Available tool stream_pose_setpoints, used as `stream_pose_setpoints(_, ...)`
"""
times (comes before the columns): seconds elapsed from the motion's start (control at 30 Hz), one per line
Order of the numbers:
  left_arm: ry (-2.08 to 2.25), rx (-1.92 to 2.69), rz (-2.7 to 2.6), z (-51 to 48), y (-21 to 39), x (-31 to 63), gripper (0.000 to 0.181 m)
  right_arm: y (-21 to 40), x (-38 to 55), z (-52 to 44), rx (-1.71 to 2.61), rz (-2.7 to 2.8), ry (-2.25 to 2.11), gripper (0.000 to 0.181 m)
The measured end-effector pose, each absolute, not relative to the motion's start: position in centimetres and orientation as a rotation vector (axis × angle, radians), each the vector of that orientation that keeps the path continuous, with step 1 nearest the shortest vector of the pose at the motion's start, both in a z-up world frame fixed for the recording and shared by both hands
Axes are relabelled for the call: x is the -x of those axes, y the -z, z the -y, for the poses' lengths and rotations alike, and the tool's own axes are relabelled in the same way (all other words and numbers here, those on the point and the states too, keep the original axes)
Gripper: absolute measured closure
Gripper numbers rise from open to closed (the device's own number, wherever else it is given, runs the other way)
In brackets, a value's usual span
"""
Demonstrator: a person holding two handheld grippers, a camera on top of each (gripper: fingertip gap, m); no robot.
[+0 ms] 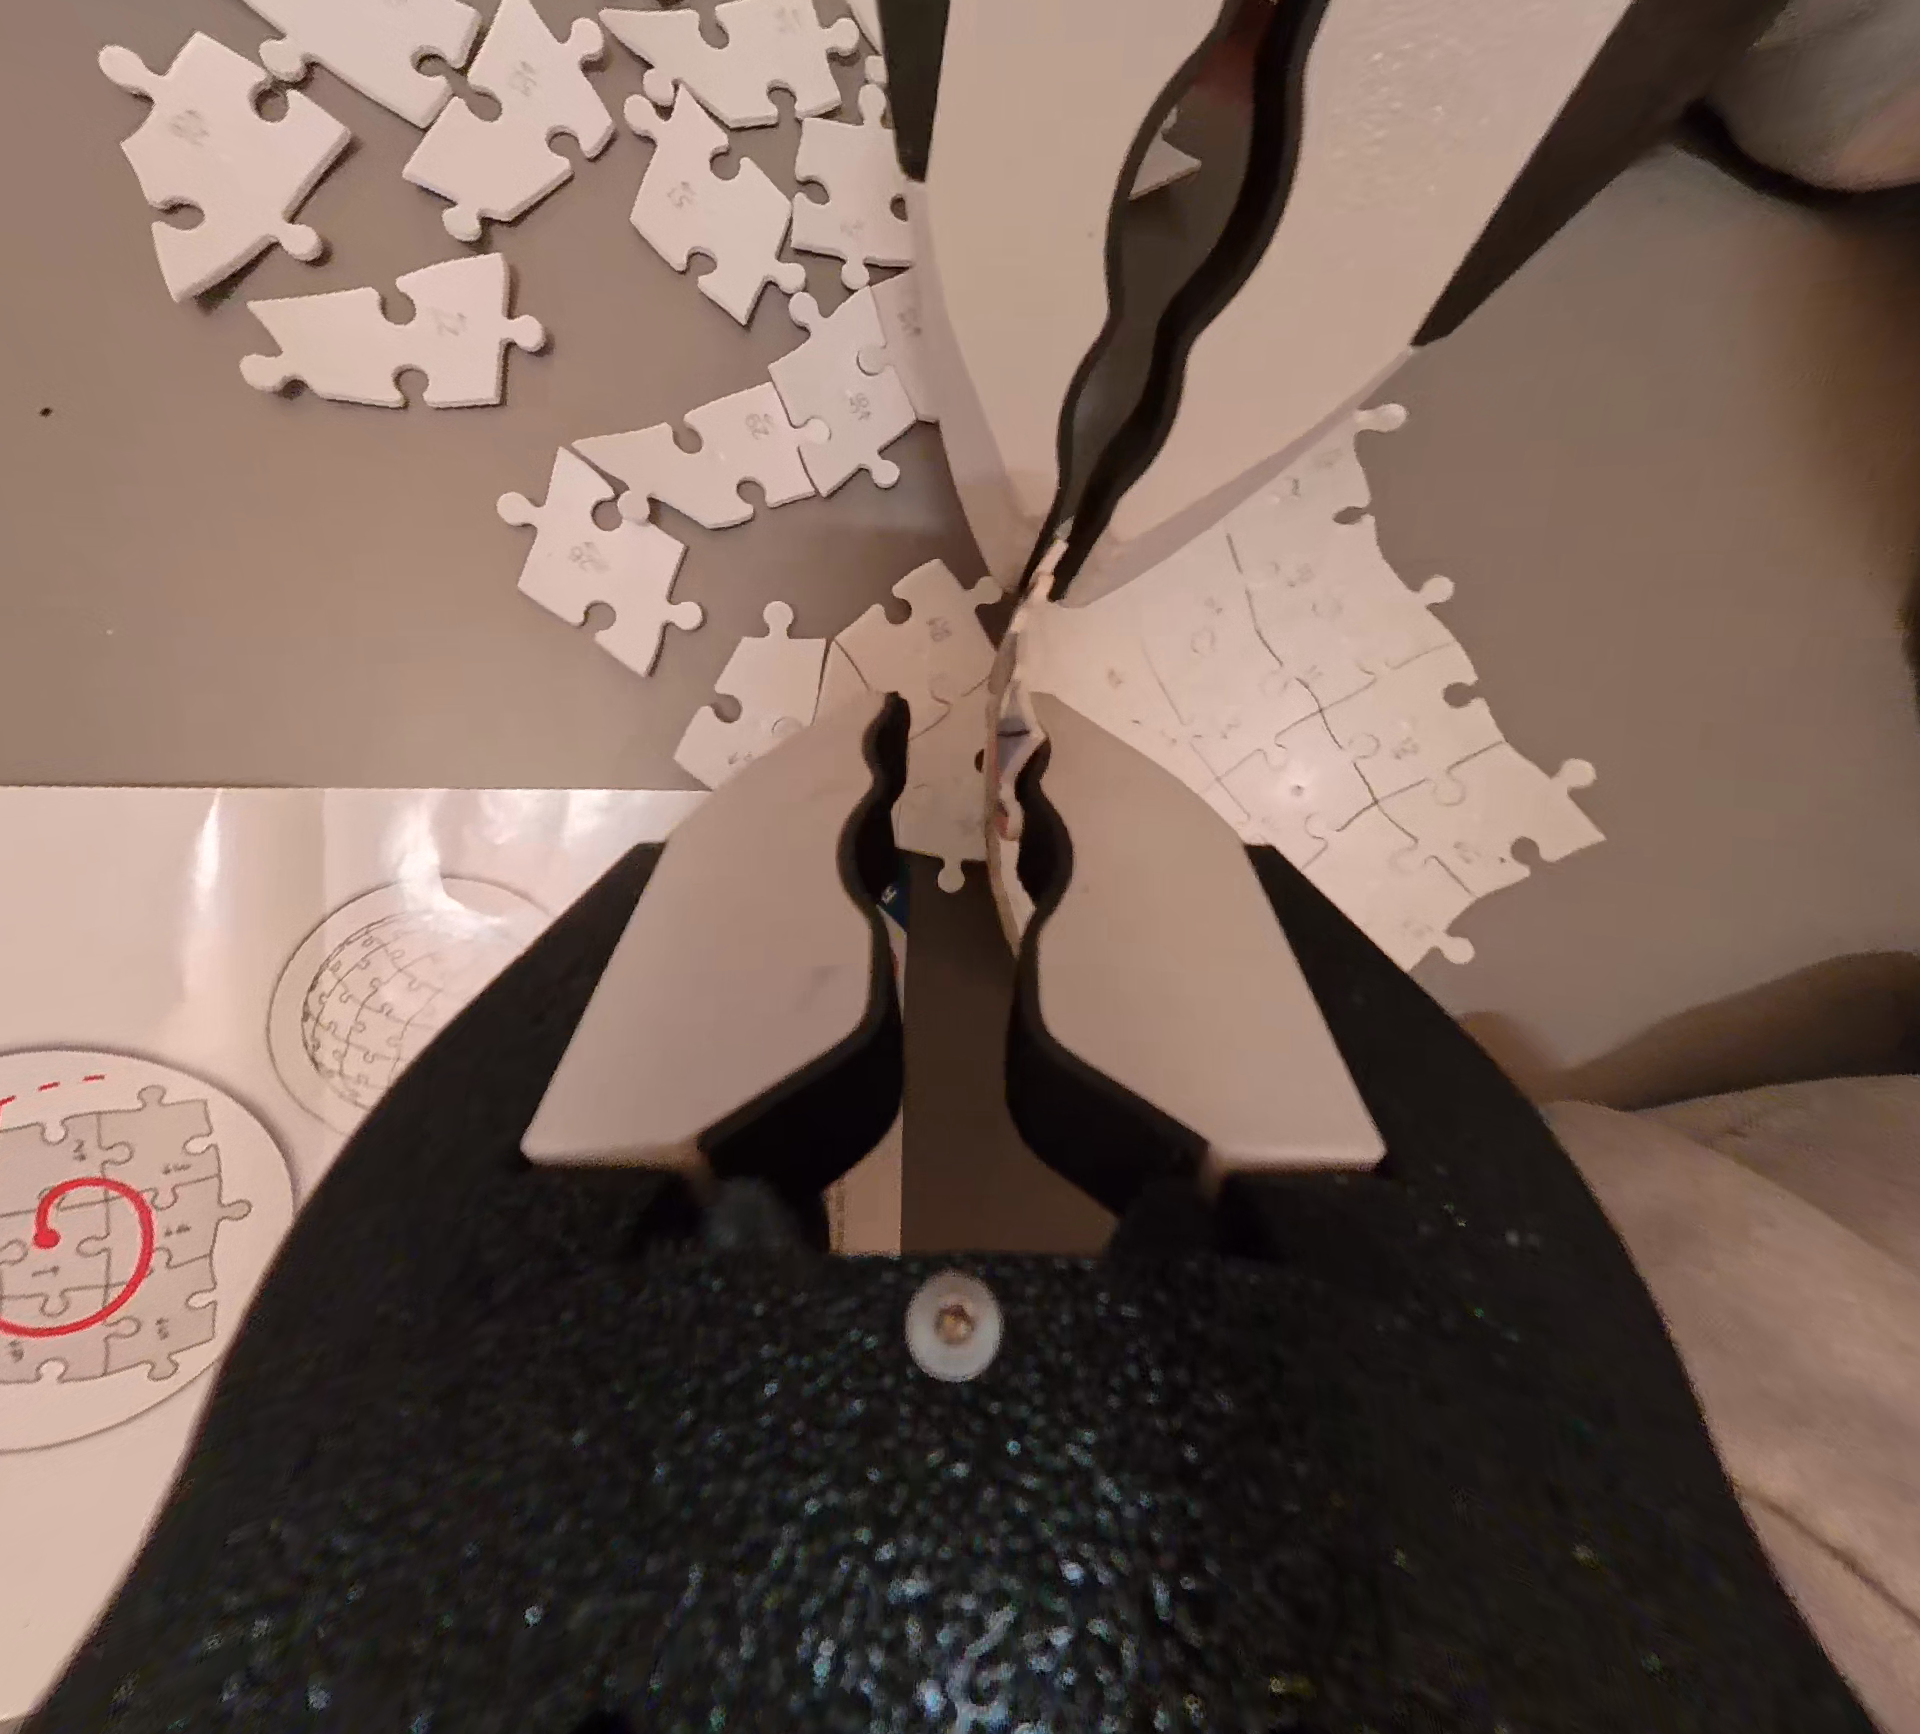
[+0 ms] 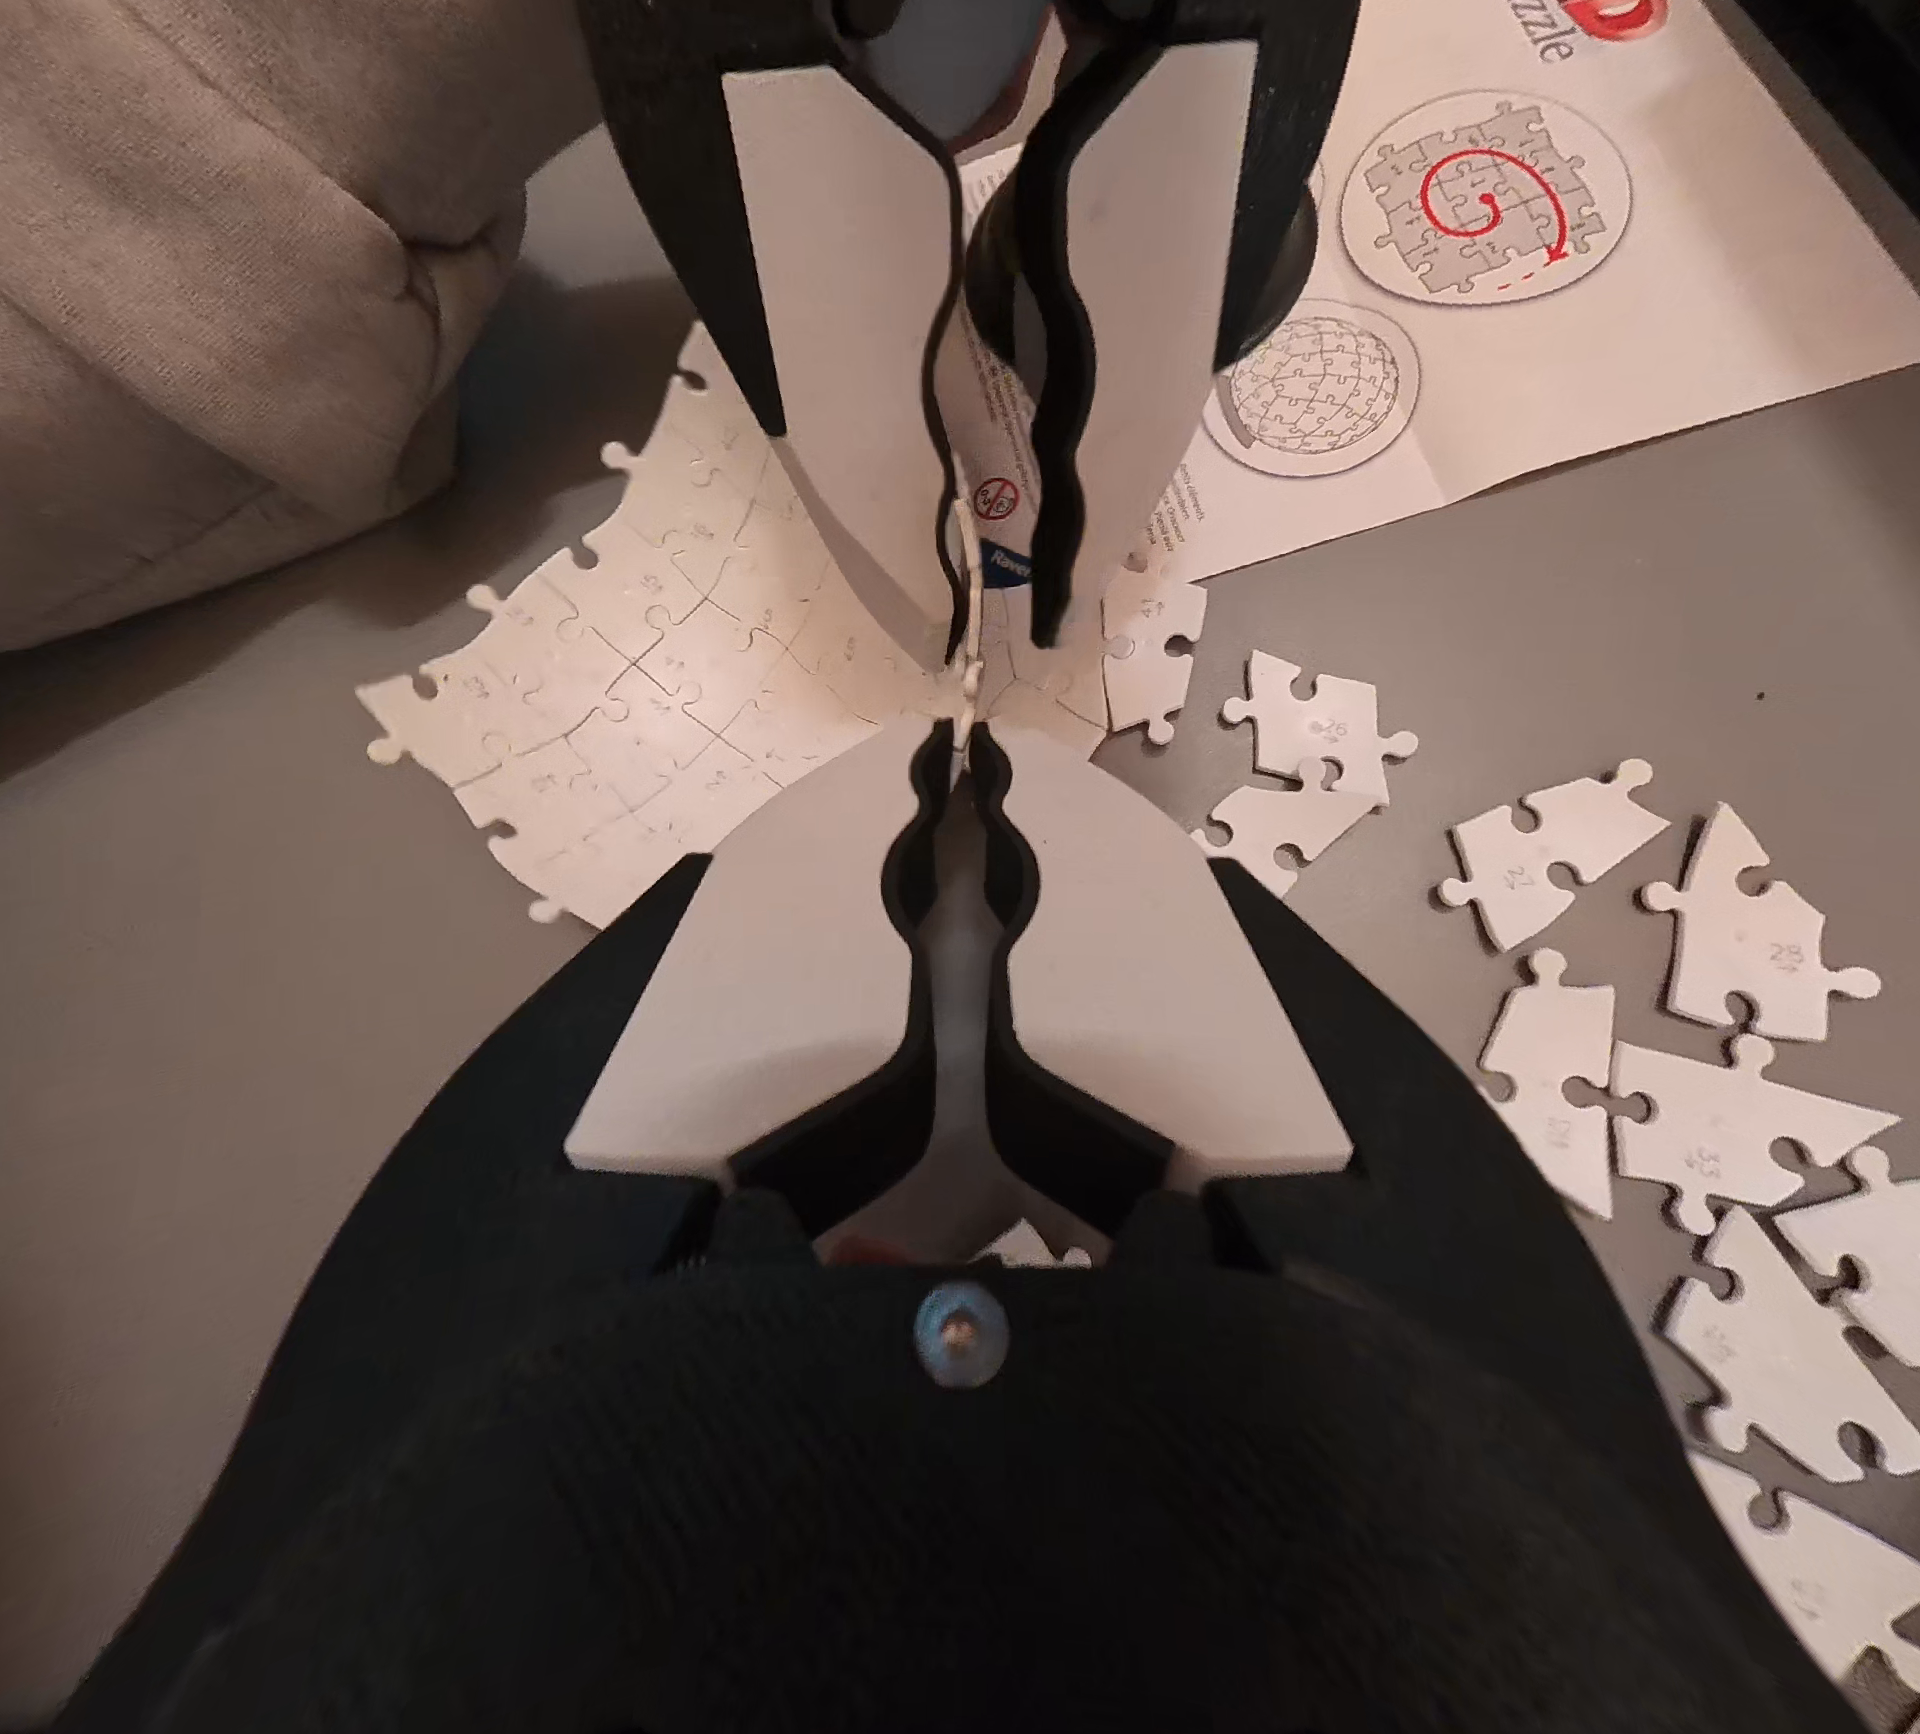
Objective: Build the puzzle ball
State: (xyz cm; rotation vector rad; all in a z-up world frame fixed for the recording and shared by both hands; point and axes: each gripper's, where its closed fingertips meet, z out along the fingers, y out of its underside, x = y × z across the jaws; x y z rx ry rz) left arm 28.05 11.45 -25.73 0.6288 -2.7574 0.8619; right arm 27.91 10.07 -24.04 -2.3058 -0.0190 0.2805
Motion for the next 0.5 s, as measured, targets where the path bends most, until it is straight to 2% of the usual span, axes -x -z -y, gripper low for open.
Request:
stream_pose_setpoints(0.2,-0.903,-0.617,2.763,-12.0,24.7,-27.5,0.158,24.2,-28.4,-9.7,2.312,-0.032,-0.301,0.178)
stream_pose_setpoints(0.5,-0.903,-0.751,2.777,-12.5,23.6,-28.0,0.160,24.2,-28.2,-9.7,2.317,-0.048,-0.316,0.178)
